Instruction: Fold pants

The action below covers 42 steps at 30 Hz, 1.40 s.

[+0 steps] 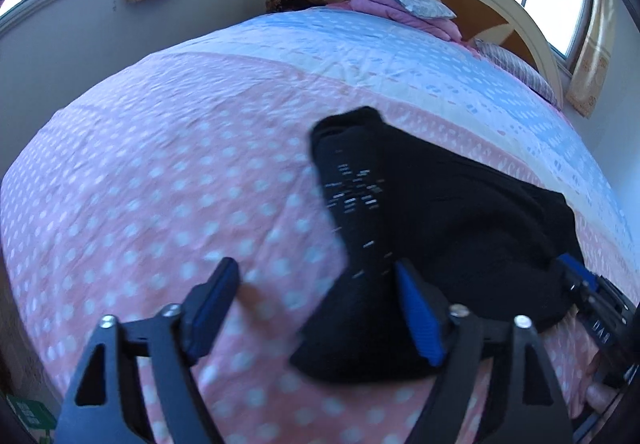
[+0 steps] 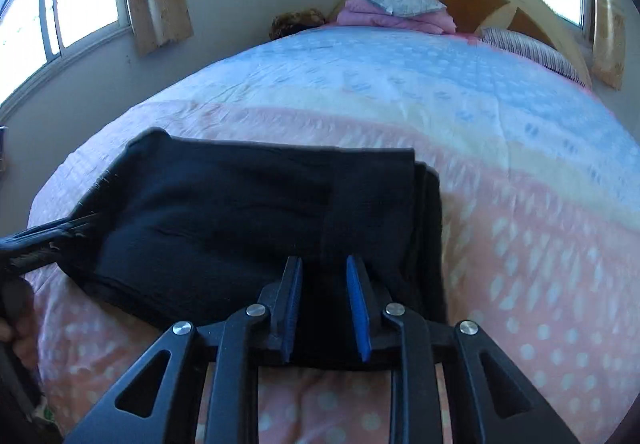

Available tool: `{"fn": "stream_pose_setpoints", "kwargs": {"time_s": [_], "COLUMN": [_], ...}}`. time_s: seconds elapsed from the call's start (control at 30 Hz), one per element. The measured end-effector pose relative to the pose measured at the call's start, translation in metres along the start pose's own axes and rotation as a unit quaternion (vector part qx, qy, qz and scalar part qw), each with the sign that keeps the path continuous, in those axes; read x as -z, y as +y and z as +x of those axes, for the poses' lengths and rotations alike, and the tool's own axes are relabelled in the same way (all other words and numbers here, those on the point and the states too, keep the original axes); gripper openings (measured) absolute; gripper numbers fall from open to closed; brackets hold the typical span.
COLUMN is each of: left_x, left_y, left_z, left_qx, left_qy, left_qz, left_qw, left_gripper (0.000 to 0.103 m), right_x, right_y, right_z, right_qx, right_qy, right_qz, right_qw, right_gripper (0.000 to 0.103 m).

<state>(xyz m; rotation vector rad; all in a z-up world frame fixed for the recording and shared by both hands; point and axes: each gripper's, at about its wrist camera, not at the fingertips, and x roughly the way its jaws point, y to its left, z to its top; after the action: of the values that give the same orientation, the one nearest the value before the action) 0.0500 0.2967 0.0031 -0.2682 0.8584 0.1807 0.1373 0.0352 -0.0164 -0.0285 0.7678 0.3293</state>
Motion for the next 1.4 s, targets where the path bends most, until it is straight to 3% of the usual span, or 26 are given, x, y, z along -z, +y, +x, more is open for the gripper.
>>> {"fn": "stream_pose_setpoints", "kwargs": {"time_s": [0.07,0.17,0.3,0.33,0.47,0.53,0.6,0.67,0.73,0.8,0.87,0.93,1.13,1.4], "left_x": [0.003,0.004,0.001,0.0,-0.014,-0.022,-0.028,-0.029,-0.029,-0.025,-0.021,-0.027,-0.028,0.007], "left_y": [0.013,0.023,0.024,0.022,0.001,-0.018,-0.042,-0.061,-0.07,-0.065,-0.06,-0.059,-0.046,-0.046], "left_z": [-0.009,-0.023,-0.039,-0.042,-0.058,-0.06,-0.05,-0.032,-0.003,0.033,0.041,0.044,0.033,-0.001], "left_qx": [0.001,-0.026,-0.154,-0.156,-0.09,-0.028,0.047,0.075,0.056,0.041,0.041,0.043,0.059,0.039], "left_qy": [0.0,-0.008,-0.047,-0.057,-0.109,-0.127,-0.114,-0.094,-0.056,0.009,-0.008,0.002,0.027,-0.005], "left_qz": [-0.012,-0.022,-0.015,-0.013,-0.001,0.006,0.02,0.038,0.041,0.025,0.033,0.036,-0.021,0.029], "left_qw": [0.9999,0.9994,0.9869,0.9861,0.9899,0.9915,0.9921,0.992,0.996,0.9988,0.9986,0.9984,0.9977,0.9988], "left_gripper": [0.085,0.085,0.084,0.084,0.072,0.061,0.042,0.03,0.027,0.027,0.026,0.026,0.025,0.025], "right_x": [-0.002,0.001,0.004,0.004,0.005,0.005,0.005,0.005,0.005,0.005,0.005,0.006,0.006,0.006], "right_y": [-0.004,0.003,0.006,0.003,-0.004,-0.002,-0.001,-0.001,-0.002,-0.003,-0.002,-0.001,-0.003,-0.004], "right_z": [-0.002,-0.002,-0.003,-0.003,-0.005,-0.005,-0.004,-0.004,-0.004,-0.004,-0.005,-0.005,-0.004,-0.004], "right_qx": [-0.011,0.006,0.01,0.002,-0.013,-0.011,-0.007,-0.008,-0.011,-0.013,-0.013,-0.01,-0.014,-0.012], "right_qy": [0.001,-0.006,-0.008,-0.009,-0.013,-0.014,-0.014,-0.015,-0.015,-0.015,-0.016,-0.016,-0.017,-0.017], "right_qz": [0.013,-0.008,-0.012,-0.004,0.01,0.008,0.005,0.005,0.007,0.009,0.008,0.004,0.007,0.005], "right_qw": [1.0,1.0,1.0,1.0,1.0,1.0,1.0,1.0,1.0,1.0,1.0,1.0,1.0,1.0], "right_gripper": [0.025,0.026,0.026,0.026,0.026,0.026,0.026,0.026,0.026,0.026,0.026,0.026,0.026,0.026]}}
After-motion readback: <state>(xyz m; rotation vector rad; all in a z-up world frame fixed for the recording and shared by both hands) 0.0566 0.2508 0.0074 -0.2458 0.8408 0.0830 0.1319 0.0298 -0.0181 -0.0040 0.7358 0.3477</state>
